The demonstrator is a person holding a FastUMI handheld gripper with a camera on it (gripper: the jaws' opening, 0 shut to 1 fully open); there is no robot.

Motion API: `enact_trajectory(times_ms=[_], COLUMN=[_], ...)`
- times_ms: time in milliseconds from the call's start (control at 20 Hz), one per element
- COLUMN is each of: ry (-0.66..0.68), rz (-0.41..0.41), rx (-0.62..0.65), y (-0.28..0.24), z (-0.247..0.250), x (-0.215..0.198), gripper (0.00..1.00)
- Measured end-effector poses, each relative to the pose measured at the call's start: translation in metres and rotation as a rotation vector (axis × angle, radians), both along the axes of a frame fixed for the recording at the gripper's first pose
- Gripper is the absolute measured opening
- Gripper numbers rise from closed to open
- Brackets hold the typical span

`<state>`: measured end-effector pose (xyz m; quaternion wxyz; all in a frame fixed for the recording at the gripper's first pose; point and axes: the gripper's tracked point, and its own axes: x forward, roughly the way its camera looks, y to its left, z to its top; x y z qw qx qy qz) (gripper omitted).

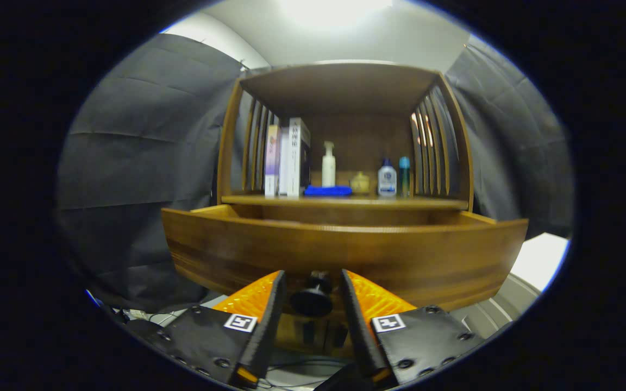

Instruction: Pull open the drawer, take out the items inside it, and place them on the countertop above the cabinet.

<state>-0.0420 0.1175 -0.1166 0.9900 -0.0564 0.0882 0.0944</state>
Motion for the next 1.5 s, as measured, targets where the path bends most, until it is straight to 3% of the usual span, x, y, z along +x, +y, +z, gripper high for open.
enact_trajectory(times_ms=[200,450,750,1200,1500], ry=[-0.078,-0.066,0.09,0.233,0.169], rz=[-0.001,-0.028,-0.087,-0.022,-0.019], rx=[0.027,0.129,0.26,0.347,0.304], y=[-0.006,-0.024,-0.055,-0.058,-0.078], z=[0.05,0.088,0.079,0.061,0.067], x=[0.004,0.038,0.077,0.119,0.134], gripper=[0.95,0.97,0.97,0.97,0.98])
